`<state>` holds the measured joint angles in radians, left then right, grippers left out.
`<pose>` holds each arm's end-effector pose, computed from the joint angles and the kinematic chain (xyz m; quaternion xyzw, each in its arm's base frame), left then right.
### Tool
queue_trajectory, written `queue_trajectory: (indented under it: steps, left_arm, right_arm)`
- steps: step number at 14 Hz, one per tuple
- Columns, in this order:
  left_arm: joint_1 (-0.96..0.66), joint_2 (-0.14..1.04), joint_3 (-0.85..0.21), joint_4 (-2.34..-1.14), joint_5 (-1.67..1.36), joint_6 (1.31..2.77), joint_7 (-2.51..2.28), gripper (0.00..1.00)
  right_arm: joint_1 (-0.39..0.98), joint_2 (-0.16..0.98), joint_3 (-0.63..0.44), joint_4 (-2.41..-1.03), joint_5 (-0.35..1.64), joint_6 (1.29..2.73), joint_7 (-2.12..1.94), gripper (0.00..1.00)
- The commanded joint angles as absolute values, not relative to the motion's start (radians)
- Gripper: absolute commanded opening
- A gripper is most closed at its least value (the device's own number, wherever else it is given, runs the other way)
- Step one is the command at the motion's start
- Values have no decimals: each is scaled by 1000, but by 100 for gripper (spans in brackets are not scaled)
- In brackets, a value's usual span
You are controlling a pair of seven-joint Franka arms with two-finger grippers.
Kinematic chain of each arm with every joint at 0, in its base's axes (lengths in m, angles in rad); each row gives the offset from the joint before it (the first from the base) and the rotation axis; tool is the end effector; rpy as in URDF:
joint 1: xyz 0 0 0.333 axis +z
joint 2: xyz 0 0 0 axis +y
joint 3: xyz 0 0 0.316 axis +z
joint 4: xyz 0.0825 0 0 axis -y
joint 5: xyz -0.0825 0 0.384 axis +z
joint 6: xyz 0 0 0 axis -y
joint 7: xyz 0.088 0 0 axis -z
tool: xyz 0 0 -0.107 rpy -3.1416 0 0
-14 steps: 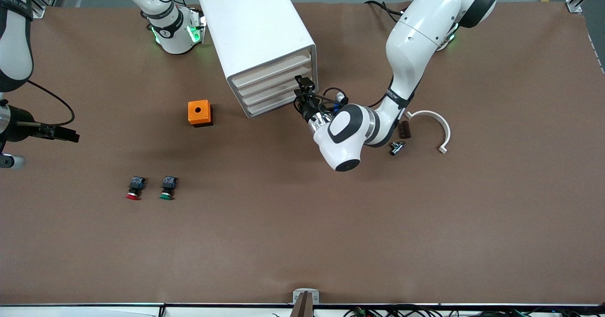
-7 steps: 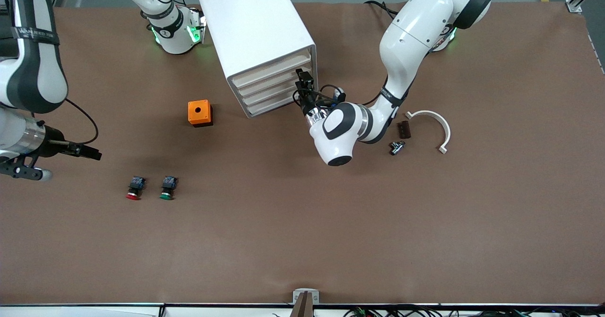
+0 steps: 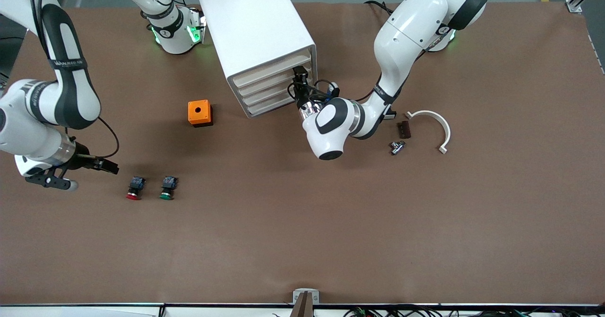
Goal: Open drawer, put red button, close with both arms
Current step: 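Pull the drawer open with the left gripper while the right gripper reaches the red button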
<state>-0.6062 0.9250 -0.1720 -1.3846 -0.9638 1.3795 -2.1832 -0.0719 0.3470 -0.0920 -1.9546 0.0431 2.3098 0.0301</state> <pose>0.4095 -0.5126 0.1837 -0.4991 -0.5825 0.5459 0.3372 0.6073 -0.0972 0.3018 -0.9941 0.1084 -0.0050 0.0000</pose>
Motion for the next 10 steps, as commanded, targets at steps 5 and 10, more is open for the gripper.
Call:
queue_trajectory:
  steps: [5, 10]
  left_arm:
    - [-612, 950, -175, -1374, -985, 1376, -2201, 21]
    - [-606, 950, -175, -1371, -986, 1378, -2194, 14]
  right_arm:
    - [-48, 442, -86, -1950, 91, 2419, 71, 100]
    - [-40, 479, -86, -1950, 91, 2453, 72, 100]
